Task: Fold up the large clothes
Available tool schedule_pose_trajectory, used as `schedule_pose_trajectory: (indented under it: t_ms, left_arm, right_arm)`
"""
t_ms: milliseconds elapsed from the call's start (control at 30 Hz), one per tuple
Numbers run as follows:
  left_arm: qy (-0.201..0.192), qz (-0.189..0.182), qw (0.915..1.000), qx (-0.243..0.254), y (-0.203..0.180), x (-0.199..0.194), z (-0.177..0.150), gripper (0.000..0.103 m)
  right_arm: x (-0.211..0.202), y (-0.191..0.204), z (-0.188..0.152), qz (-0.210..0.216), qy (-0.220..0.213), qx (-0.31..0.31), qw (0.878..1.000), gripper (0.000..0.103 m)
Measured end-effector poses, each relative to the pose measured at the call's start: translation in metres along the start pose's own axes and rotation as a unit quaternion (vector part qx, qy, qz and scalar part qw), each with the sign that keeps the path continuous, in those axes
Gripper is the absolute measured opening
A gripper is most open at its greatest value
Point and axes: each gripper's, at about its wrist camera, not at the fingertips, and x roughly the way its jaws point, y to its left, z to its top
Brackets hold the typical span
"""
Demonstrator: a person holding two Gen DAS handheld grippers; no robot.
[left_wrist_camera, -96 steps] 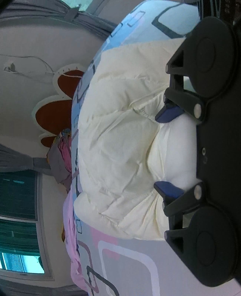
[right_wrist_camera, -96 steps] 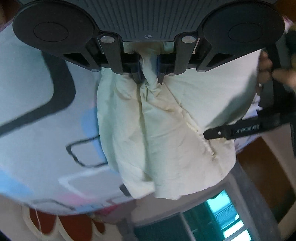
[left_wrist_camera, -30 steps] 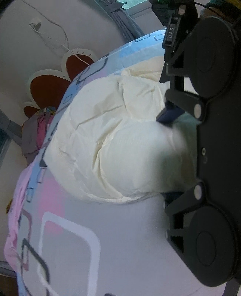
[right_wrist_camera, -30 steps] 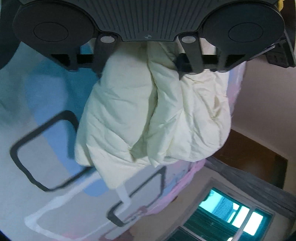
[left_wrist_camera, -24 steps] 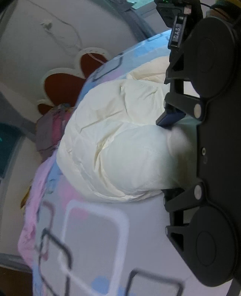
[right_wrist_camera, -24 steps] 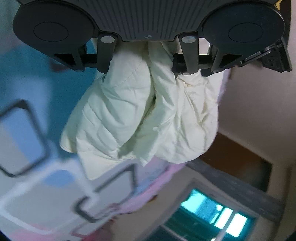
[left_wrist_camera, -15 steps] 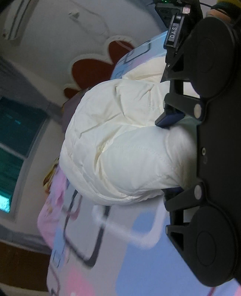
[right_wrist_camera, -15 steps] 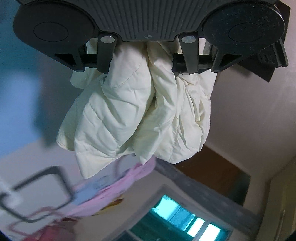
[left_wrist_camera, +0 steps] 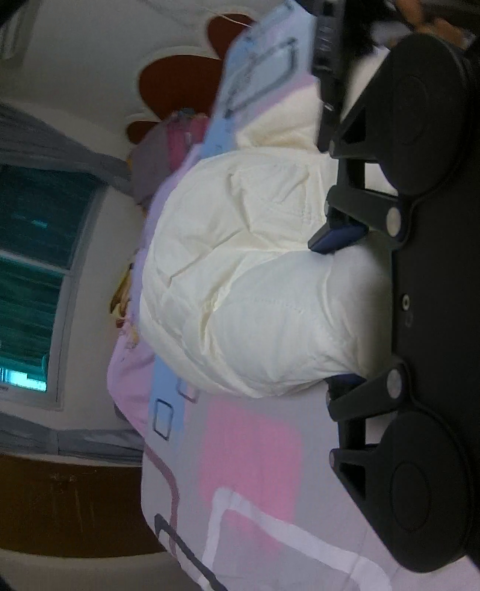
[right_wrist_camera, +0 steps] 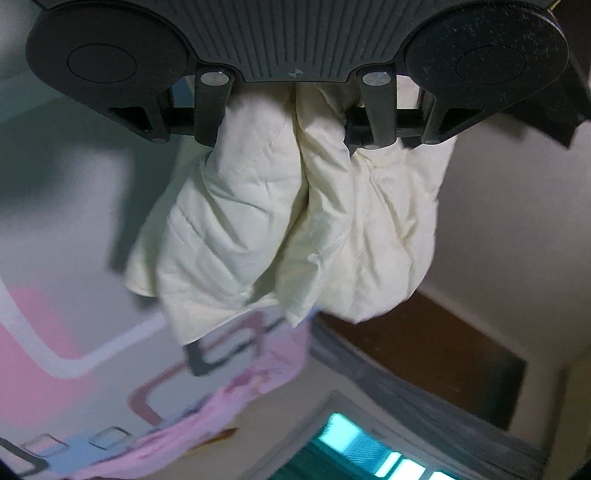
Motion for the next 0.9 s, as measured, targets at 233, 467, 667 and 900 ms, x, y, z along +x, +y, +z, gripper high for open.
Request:
schedule_pose_trajectory:
  t_ms: [233, 467, 667, 900]
  left_arm:
    - [0.014, -0.001, 0.9999, 0.000, 0.014, 0.002, -0.009, 0.083]
    - [-0.007, 0.014, 0.9999, 0.002, 0.015, -0.035, -0.012, 0.081]
    - [-0.009, 0.019, 0.9997, 0.013, 0.007, -0.057, -0.032, 0.081]
    - [0.007, 0.004, 1.0000, 0.002, 0.014, -0.040, -0.035, 0.083]
  right_arm:
    - [-0.001, -0.014, -0.010, -0.065, -0.008, -0.011, 0.998, 0.066]
    - [-0.055, 0.047, -0.018, -0.124, -0.091, -0.118, 0.981, 0.066]
    - [-0.034, 0.090, -0.022, -0.165, -0.145, -0.210, 0.953, 0.066]
    - [-0.023, 0.058, -0.040, -0.181, -0.086, -0.150, 0.968, 0.062]
